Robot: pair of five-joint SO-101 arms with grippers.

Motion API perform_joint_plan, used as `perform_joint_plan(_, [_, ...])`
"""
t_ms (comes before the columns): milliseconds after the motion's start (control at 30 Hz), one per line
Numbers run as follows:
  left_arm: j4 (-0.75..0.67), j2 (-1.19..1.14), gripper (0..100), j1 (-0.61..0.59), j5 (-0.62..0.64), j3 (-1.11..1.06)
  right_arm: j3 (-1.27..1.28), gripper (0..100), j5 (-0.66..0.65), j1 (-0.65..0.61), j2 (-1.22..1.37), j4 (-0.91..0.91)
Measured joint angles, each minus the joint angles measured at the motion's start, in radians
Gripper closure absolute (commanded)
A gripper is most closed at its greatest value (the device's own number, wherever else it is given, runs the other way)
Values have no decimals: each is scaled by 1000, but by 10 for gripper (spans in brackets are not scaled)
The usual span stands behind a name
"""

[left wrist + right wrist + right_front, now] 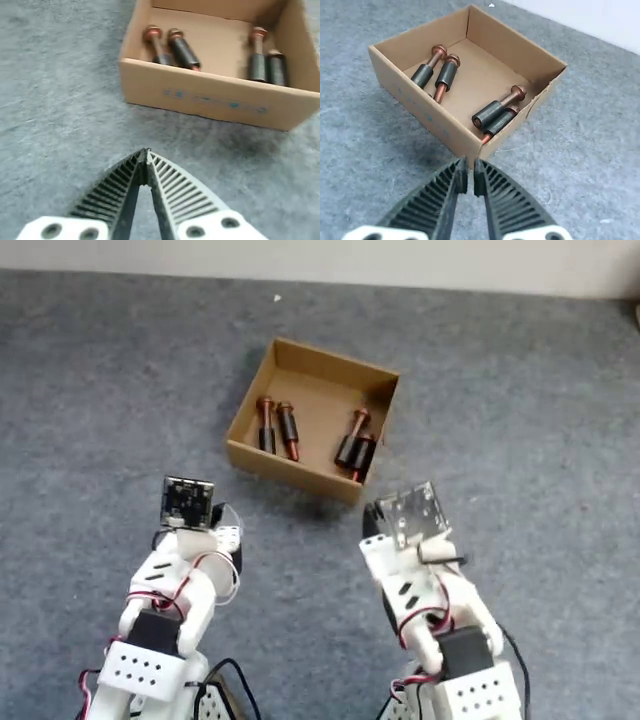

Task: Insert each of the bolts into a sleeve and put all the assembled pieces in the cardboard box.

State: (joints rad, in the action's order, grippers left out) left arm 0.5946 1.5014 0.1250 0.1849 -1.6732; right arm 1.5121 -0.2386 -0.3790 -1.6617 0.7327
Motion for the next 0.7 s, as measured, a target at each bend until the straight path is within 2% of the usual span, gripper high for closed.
perform_joint_plan(133, [0, 0, 995, -61, 0, 0, 112, 988, 0, 0, -144, 18])
perform_joint_plan(267, [0, 0, 995, -118, -3, 0, 144, 988, 0, 0, -155, 66])
perform_joint_plan(433, [0, -2, 995, -199, -100, 0, 155, 985, 0, 34, -158, 72])
perform_joint_plan(700, [160, 0, 995, -218, -227, 0, 155, 990, 0, 138, -158, 130])
